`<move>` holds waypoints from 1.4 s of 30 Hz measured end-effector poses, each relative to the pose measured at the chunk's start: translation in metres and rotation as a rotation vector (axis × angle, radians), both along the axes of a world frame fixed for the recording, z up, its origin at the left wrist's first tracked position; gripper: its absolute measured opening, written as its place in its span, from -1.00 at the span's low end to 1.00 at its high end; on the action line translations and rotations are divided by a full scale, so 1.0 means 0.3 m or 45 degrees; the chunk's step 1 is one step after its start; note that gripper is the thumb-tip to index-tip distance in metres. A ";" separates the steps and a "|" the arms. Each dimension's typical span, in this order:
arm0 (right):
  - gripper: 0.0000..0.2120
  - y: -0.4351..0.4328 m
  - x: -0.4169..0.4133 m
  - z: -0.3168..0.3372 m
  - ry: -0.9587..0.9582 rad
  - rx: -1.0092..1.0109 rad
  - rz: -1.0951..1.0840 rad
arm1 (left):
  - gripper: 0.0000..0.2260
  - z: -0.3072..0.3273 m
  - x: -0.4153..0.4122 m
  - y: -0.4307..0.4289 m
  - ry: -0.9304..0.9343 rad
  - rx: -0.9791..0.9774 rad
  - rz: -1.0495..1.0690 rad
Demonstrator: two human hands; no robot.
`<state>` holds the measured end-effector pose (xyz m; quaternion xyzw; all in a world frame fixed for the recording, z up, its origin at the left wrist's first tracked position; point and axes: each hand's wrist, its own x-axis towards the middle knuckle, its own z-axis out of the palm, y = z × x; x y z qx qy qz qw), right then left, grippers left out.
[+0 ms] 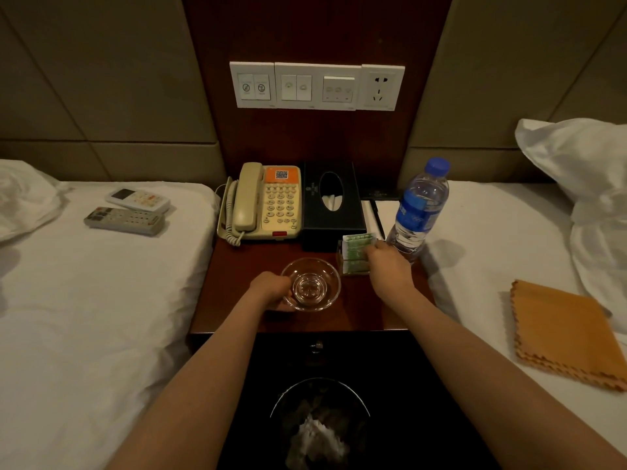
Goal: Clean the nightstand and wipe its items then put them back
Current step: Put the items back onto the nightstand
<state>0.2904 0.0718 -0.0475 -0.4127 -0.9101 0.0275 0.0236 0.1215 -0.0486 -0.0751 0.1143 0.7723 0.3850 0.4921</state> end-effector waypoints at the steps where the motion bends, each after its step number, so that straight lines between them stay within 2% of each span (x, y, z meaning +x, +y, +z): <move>1: -0.66 0.005 0.004 0.006 -0.012 0.007 -0.010 | -0.95 0.003 0.005 0.001 0.001 0.000 -0.012; 11: -0.71 0.035 0.005 0.010 -0.046 0.031 -0.060 | -0.94 0.017 0.022 0.021 -0.004 -0.027 -0.081; 15: -0.72 0.034 0.001 0.022 -0.026 0.000 -0.054 | -0.75 0.023 0.012 0.016 0.070 -0.079 -0.174; 18: -0.57 0.013 -0.010 0.041 0.094 0.009 -0.017 | -0.61 0.037 -0.016 0.010 0.072 -0.101 -0.218; 21: -0.48 -0.011 -0.061 0.072 0.202 -0.057 -0.023 | -0.64 0.080 -0.058 0.001 0.061 -0.055 -0.147; 24: -0.56 -0.033 -0.148 0.091 0.303 -0.078 -0.022 | -0.67 0.119 -0.137 -0.020 0.148 -0.050 -0.043; 30: -0.60 -0.089 -0.396 0.125 0.311 -0.118 0.129 | -0.68 0.158 -0.319 -0.117 0.229 0.038 0.166; 35: -0.67 -0.181 -0.639 0.123 0.392 -0.275 0.253 | -0.82 0.166 -0.503 -0.228 0.254 0.099 0.452; 38: -0.73 -0.224 -0.781 0.105 0.471 -0.377 0.310 | -0.73 0.165 -0.588 -0.274 0.272 0.101 0.588; 42: -0.78 -0.250 -0.943 0.069 0.517 -0.610 0.384 | -0.73 0.166 -0.683 -0.319 0.397 0.035 0.668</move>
